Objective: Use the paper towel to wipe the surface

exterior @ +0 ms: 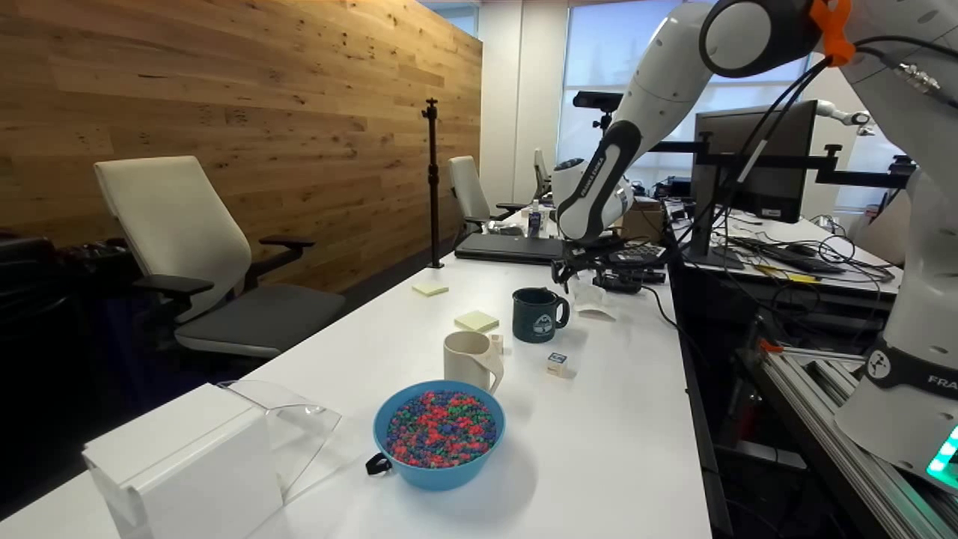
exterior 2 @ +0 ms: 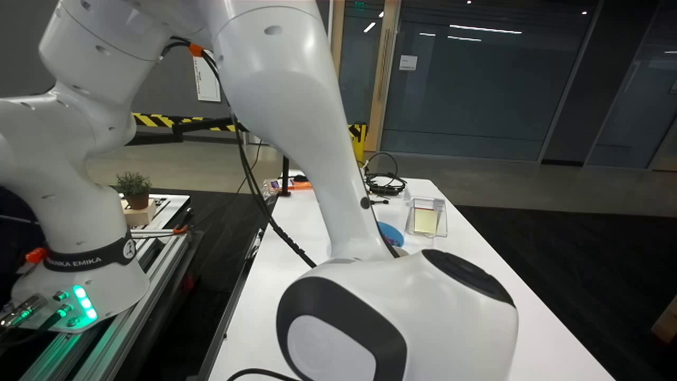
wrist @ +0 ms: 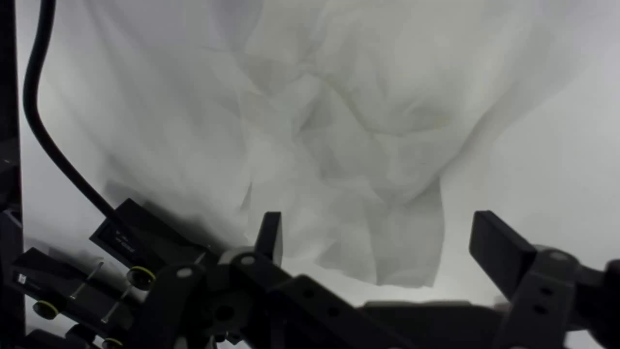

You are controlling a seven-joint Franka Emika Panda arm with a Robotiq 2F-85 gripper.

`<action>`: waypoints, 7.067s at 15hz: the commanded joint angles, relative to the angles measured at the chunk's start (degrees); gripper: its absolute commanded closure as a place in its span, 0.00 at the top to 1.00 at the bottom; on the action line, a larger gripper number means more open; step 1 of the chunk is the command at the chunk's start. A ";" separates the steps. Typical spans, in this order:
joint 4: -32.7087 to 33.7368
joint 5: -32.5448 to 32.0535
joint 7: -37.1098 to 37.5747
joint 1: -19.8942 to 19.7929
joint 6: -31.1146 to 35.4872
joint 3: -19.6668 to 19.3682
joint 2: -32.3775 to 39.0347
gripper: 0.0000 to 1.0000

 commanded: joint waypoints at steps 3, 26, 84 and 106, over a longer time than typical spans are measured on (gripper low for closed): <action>-1.93 0.53 -3.20 -1.49 0.33 1.28 -0.34 1.00; -4.10 -1.07 -2.81 1.53 2.75 0.20 2.04 0.01; -32.15 -6.29 -29.33 14.51 15.69 -1.50 -17.16 0.01; -36.49 -12.32 -25.49 24.57 23.94 -2.68 -14.55 0.01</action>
